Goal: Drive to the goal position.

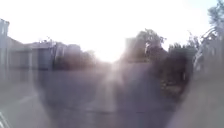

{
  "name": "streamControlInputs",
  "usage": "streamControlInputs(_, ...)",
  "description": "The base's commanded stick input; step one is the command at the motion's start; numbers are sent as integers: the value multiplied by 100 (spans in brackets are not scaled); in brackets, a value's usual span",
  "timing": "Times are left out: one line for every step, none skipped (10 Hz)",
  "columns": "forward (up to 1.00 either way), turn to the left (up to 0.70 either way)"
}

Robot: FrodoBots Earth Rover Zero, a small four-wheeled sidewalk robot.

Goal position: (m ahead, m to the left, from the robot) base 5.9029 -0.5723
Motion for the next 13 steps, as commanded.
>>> streamControlInputs(100, -31)
streamControlInputs(100, -20)
streamControlInputs(100, -10)
streamControlInputs(100, 0)
streamControlInputs(100, 0)
streamControlInputs(100, 0)
streamControlInputs(100, 0)
streamControlInputs(100, 0)
streamControlInputs(100, 0)
streamControlInputs(100, 0)
streamControlInputs(100, 0)
streamControlInputs(100, 0)
streamControlInputs(100, 0)
